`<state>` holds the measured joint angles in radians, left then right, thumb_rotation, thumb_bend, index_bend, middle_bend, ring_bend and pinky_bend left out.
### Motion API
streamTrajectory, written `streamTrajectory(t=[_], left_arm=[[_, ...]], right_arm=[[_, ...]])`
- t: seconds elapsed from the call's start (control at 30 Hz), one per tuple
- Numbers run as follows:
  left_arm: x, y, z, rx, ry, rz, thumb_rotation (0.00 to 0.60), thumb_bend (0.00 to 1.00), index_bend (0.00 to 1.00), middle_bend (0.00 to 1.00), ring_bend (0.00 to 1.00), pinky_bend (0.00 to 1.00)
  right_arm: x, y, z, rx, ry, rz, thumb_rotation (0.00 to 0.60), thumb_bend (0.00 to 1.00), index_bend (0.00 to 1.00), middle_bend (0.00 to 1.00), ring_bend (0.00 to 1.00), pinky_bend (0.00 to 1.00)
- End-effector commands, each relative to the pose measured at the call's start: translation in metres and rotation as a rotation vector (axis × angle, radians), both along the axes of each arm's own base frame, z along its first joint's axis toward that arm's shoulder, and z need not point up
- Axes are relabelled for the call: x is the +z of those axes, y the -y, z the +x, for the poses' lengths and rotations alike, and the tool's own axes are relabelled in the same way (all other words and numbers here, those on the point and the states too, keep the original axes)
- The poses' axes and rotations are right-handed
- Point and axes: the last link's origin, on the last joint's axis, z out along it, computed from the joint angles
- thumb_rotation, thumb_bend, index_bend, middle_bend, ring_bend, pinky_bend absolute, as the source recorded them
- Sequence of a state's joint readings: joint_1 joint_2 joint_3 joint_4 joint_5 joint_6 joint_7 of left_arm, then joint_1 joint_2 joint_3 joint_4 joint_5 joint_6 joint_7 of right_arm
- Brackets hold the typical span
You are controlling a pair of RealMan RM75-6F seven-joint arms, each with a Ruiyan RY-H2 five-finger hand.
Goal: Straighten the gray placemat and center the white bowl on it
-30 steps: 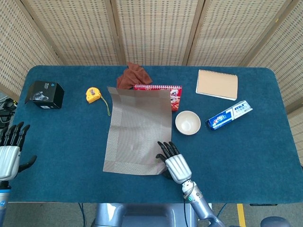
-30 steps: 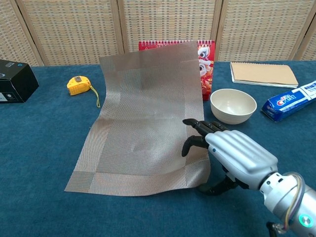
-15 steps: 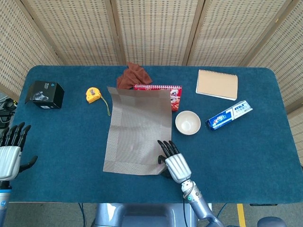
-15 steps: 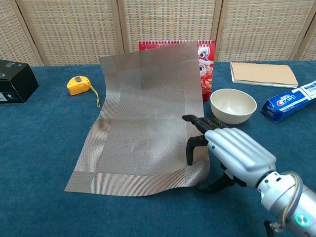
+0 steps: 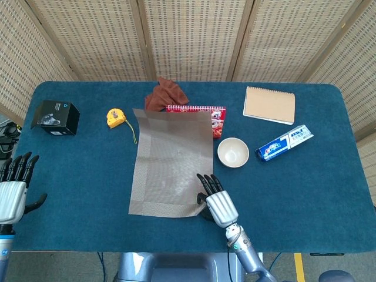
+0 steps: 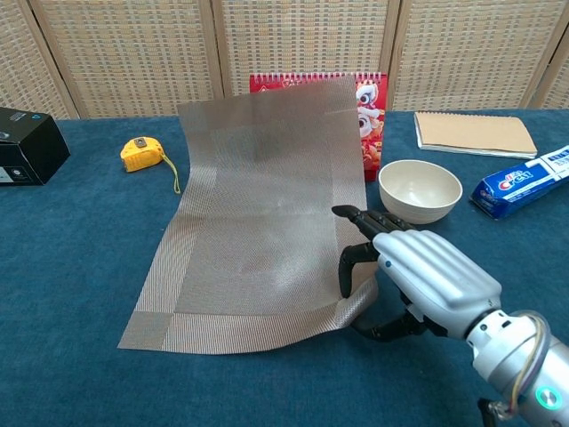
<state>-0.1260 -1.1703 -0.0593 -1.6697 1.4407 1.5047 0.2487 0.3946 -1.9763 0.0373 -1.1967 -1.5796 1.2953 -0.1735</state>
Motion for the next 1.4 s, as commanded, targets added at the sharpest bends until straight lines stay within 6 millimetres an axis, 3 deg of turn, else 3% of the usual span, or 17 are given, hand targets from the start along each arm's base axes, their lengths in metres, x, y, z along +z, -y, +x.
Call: streamTrajectory(t=[0.03,0.4,0.93,1.1,1.4], left_arm=[[0.000,0.000,0.000,0.000,-0.001,0.001,0.600,0.22,0.02,0.00,0.00,0.00],[0.001,-0.002,0.000,0.002,0.000,0.010,0.600,0.22,0.02,0.00,0.00,0.00],[-0.003,-0.001,0.002,-0.004,-0.011,0.003,0.600,0.22,0.02,0.00,0.00,0.00],[-0.003,-0.002,0.002,-0.001,-0.009,0.005,0.600,0.22,0.02,0.00,0.00,0.00],[-0.003,-0.002,0.002,-0.003,-0.012,0.005,0.600,0.22,0.02,0.00,0.00,0.00]], right_arm=[[0.001,0.000,0.000,0.002,-0.003,-0.007,0.600,0.48,0.58,0.06,0.00,0.00],[0.010,-0.002,-0.002,0.004,0.005,-0.029,0.600,0.47,0.66,0.10,0.00,0.00],[0.039,-0.005,-0.023,-0.034,0.010,-0.072,0.600,0.47,0.70,0.13,0.00,0.00],[0.058,-0.002,-0.028,-0.028,0.008,-0.117,0.600,0.48,0.71,0.13,0.00,0.00],[0.094,0.004,-0.057,-0.093,-0.030,-0.183,0.600,0.48,0.71,0.13,0.00,0.00]])
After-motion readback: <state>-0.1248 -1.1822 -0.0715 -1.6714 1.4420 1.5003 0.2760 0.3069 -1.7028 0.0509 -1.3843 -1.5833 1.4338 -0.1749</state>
